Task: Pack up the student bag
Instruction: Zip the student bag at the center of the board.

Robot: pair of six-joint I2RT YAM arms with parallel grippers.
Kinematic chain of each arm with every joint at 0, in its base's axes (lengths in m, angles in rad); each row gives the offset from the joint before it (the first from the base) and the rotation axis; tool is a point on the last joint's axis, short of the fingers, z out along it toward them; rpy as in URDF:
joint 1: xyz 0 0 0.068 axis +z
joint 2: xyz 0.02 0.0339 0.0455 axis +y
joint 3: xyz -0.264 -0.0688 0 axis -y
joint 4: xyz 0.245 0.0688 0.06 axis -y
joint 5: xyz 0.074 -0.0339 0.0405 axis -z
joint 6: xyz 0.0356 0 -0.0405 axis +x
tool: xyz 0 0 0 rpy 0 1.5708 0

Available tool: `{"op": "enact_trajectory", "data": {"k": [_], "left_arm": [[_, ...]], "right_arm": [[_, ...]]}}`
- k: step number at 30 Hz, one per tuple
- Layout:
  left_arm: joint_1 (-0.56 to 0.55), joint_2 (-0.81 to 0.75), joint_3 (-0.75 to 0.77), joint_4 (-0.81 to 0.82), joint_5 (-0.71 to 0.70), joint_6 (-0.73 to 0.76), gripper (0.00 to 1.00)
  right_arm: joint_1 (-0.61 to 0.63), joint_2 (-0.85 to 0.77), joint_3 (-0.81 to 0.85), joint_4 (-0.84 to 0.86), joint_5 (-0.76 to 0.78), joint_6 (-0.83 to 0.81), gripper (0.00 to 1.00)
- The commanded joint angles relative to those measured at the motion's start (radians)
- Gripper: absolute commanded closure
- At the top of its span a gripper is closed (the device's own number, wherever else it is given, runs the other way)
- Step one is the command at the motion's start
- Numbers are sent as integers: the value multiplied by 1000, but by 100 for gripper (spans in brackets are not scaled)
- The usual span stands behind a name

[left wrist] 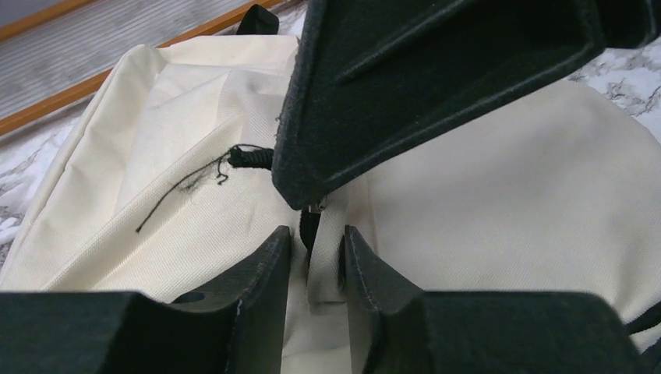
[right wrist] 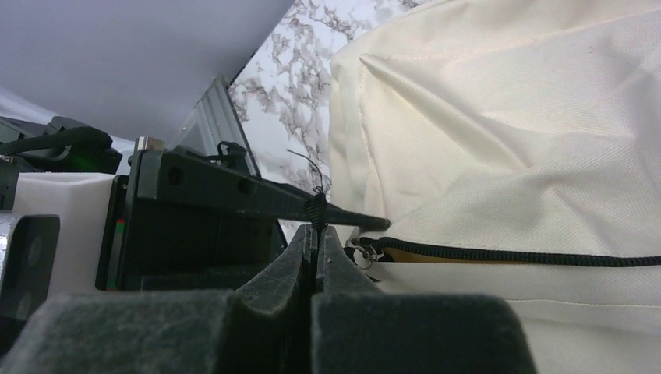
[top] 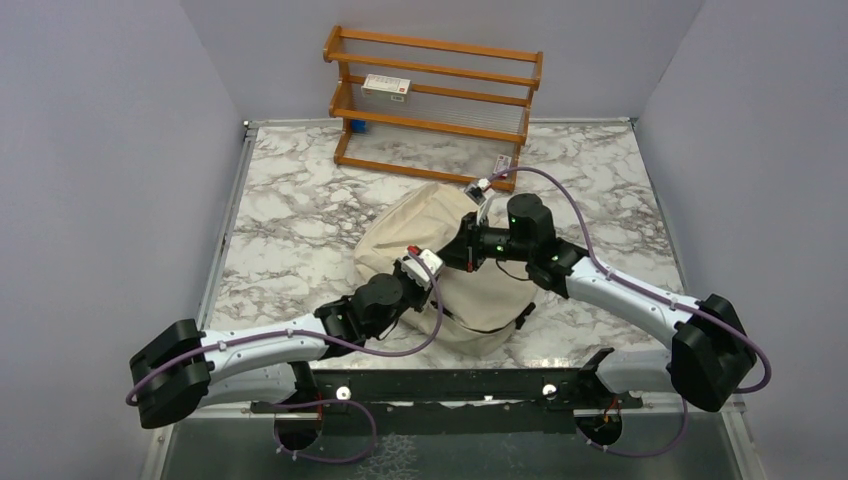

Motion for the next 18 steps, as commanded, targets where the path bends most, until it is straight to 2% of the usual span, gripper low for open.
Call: {"op": "enact_trajectory", "data": {"k": [1,6,18], "left_arm": [[3,-27,-24,0,27,-27,78],[2,-118,-92,-30,45,-94,100],[2,-156,-101,-123,85,-115,100]], "right_arm": [[4,-66,9,55,73,13,99],[4,-86,-17,113,286,18,99],[2,-81,-77,147,734,-9,99]]}}
